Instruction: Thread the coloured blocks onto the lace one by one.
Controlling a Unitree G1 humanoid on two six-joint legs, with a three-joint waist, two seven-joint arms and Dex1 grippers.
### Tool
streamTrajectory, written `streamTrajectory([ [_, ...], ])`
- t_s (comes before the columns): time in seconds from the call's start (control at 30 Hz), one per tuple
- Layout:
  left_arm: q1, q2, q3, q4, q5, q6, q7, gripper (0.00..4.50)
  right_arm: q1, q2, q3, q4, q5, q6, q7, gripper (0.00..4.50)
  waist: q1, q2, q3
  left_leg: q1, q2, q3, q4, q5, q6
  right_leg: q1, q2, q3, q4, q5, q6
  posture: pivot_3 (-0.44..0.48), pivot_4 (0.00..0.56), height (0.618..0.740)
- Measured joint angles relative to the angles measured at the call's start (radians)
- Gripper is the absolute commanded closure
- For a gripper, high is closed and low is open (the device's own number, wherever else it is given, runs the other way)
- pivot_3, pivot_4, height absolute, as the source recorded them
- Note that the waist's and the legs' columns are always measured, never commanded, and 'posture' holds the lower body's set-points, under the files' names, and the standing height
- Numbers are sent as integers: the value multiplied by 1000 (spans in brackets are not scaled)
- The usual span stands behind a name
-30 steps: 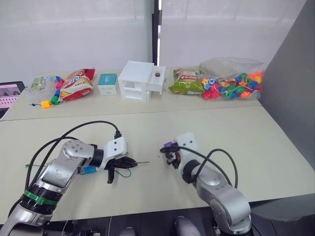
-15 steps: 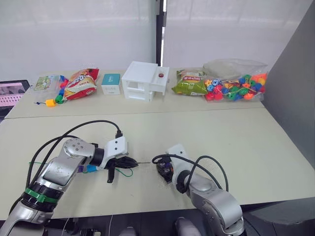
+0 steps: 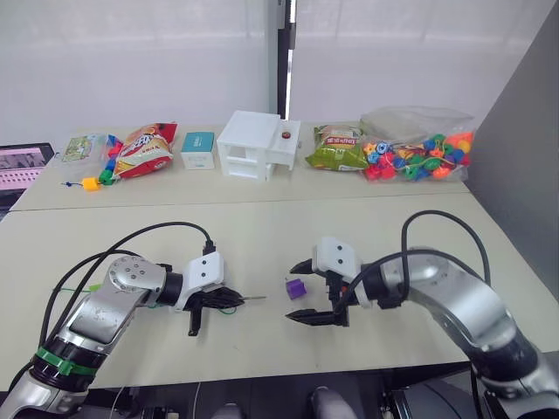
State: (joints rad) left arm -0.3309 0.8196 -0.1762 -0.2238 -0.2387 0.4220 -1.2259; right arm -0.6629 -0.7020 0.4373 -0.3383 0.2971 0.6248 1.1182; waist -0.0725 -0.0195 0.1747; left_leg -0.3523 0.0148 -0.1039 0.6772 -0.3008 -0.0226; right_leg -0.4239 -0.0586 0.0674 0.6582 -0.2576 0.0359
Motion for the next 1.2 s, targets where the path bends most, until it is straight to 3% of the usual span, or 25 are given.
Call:
streamTrajectory([
  [0.17, 32, 9, 1, -51, -4, 34, 13, 4500, -112, 38, 140, 345, -197, -398, 159, 29, 5, 0, 0, -1, -1, 0, 1, 0, 0, -1, -1, 0, 2, 0, 0, 0, 150, 740],
  [0.37, 42, 9, 1, -102, -8, 68, 45, 4500, -122, 100, 153, 526, -274, -604, 223, 29, 12, 0, 0, -2, -1, 0, 1, 0, 0, -1, -2, 0, 2, 0, 0, 0, 150, 740],
  [0.53, 57, 9, 1, -116, -17, 80, 60, 4500, -121, 122, 137, 565, -283, -644, 243, 1524, 12, 0, 0, -1, -1, 0, 1, 0, 0, -1, -2, 0, 4, 0, 0, 0, 150, 740],
  [0.67, 54, 3, -2, -116, -17, 84, 73, 4500, -108, 148, 119, 572, -287, -641, 222, 2983, 11, 0, 0, 0, -1, 0, 1, 0, 0, -1, -2, 0, 5, 0, 0, 0, 150, 740],
  [0.7, 50, -1, -6, -116, -16, 87, 79, 4500, -104, 150, 114, 572, -289, -640, 215, 3152, 12, 0, 0, 0, -1, 0, 1, 0, 0, -1, -2, 0, 5, 0, 0, 0, 150, 740],
  [1.2, -60, -85, -138, -135, 47, 216, 195, 4500, 15, 121, 54, 318, -316, -308, 123, 3151, 29, 0, 0, 0, -1, 0, 2, 0, 0, -1, -2, 0, 5, 0, 0, 0, 150, 740],
])
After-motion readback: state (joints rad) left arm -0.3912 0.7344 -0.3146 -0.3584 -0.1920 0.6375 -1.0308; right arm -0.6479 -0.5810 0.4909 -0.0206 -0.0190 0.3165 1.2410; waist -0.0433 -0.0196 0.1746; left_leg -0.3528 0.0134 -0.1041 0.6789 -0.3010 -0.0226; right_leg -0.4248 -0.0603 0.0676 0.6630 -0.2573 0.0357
